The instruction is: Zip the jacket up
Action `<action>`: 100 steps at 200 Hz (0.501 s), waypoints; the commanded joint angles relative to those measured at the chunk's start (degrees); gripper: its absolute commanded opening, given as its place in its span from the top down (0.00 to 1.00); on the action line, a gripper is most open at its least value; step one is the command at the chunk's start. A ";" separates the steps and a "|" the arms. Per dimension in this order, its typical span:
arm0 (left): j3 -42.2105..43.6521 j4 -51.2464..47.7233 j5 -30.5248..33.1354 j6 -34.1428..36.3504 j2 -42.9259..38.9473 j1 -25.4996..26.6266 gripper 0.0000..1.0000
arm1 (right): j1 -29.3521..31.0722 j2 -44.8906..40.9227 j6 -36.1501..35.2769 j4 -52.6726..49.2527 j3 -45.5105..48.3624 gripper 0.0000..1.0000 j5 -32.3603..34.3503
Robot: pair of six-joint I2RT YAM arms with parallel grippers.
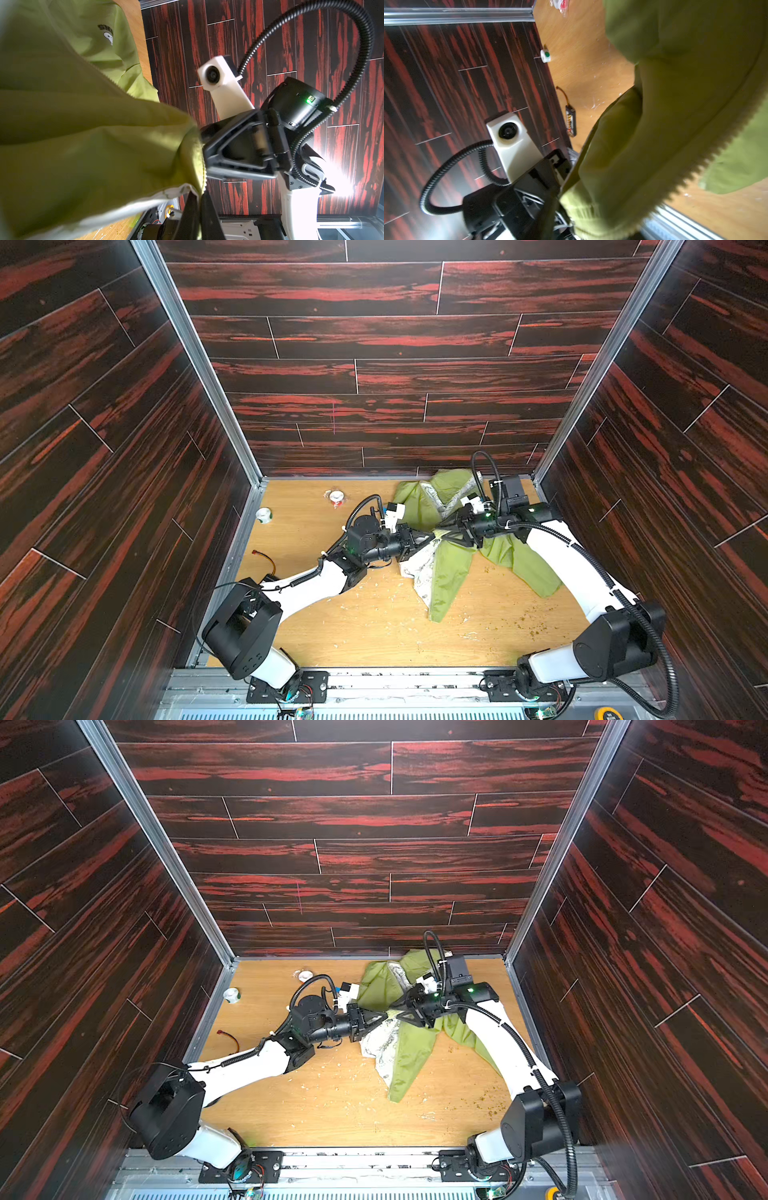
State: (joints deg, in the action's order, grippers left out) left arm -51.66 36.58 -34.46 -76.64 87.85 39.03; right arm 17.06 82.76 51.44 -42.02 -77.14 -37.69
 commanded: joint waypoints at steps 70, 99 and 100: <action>-1.62 -5.94 -1.51 0.24 1.75 -1.30 1.00 | -1.26 -15.06 1.96 3.38 15.40 0.20 12.49; -4.03 -12.88 -3.20 1.94 2.59 -2.26 1.00 | -0.53 -22.55 5.57 5.66 22.24 0.22 20.05; -4.13 -13.44 -3.14 2.11 2.59 -2.27 1.00 | -0.49 -22.86 5.68 5.78 22.36 0.22 20.34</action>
State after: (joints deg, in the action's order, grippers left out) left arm -52.77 29.32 -35.73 -75.85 90.00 37.67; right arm 15.97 67.11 53.47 -38.44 -58.89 -24.97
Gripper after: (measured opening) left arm 0.079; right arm 0.784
